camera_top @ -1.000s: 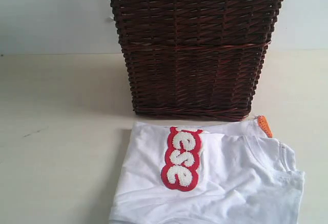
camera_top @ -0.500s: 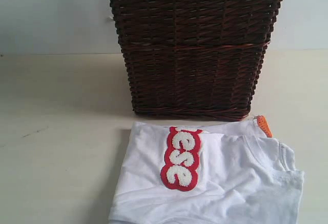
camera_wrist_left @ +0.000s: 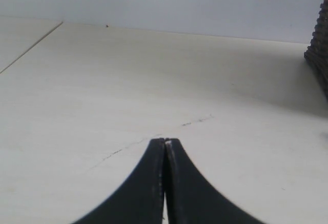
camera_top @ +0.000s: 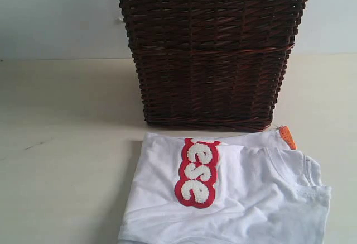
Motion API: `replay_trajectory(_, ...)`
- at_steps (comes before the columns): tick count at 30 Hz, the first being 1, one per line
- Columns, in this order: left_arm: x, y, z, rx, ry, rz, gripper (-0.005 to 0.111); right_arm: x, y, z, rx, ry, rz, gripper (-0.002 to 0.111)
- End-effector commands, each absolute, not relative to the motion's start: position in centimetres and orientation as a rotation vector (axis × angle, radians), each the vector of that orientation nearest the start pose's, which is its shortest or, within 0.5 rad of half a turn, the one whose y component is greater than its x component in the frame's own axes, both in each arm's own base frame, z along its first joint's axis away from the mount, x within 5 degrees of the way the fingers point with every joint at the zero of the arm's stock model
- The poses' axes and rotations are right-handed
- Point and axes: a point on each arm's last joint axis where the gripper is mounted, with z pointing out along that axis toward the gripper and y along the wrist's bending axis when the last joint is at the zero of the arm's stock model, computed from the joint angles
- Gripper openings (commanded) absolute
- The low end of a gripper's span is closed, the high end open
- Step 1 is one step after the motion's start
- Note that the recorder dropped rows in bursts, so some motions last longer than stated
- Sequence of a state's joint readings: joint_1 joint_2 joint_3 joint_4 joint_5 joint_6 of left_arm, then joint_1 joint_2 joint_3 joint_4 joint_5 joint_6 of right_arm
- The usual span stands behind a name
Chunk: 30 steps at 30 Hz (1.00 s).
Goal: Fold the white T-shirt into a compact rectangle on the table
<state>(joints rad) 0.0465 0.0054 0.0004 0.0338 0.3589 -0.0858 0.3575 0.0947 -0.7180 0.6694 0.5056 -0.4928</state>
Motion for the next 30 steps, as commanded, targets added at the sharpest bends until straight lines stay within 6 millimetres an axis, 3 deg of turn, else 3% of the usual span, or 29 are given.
replay_trajectory(1, 5.3, 0.4, 18.1, -0.099, 1.833, 0.008, 0.0, -4.4, 1.8, 39.1, -0.361, 1.175, 0.47, 0.0)
replay_trajectory(9, 5.3, 0.4, 18.1, -0.099, 1.833, 0.008, 0.0, -4.7, 2.1, 39.3, -0.278, 1.141, 0.33, 0.0)
replay_trajectory(17, 5.3, 0.4, 18.1, -0.099, 1.833, 0.008, 0.0, -4.8, 1.1, 40.3, -0.207, 1.028, 0.166, 0.0)
replay_trajectory(30, 5.3, 0.4, 18.1, -0.099, 1.833, 0.008, 0.0, -4.7, 1.2, 40.0, -0.223, 1.053, 0.179, 0.0)
